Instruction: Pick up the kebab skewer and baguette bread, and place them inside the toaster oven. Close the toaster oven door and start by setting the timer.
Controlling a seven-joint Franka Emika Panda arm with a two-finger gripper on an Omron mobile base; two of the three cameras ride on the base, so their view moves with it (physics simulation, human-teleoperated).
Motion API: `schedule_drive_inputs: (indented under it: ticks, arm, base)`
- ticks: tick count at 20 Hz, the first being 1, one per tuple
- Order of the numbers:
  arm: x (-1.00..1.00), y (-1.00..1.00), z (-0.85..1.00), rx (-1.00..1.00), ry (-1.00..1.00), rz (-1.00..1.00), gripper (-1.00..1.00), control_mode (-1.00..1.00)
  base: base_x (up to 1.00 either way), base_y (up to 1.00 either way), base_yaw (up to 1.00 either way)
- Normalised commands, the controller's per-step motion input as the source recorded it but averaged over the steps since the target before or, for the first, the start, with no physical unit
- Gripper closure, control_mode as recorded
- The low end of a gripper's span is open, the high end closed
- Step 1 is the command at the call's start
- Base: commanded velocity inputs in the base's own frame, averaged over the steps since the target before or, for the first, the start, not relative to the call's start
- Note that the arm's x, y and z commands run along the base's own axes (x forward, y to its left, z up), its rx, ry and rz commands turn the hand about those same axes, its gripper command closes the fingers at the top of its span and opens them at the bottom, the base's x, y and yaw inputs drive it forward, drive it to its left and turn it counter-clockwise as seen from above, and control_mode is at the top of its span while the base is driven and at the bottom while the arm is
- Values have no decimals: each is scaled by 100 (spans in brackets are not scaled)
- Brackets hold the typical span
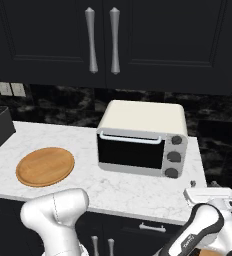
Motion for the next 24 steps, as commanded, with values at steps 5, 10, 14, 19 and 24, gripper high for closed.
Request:
schedule_drive_inputs:
  ticks: [5,10,14,19,24]
  arm:
    - [4,84,0,0,-1,-2,-100,-100]
    - [13,14,0,5,0,-8,-100,-100]
    - [28,0,6,8,0,-14,-100,-100]
    - [12,2,10,1,-1,-11,-100,-100]
    - [0,0,12,0,-6,-1,-100,-100]
  base:
    - [0,0,0]
    - [0,0,0]
    - [0,0,0]
    - [0,0,0]
    - [0,0,0]
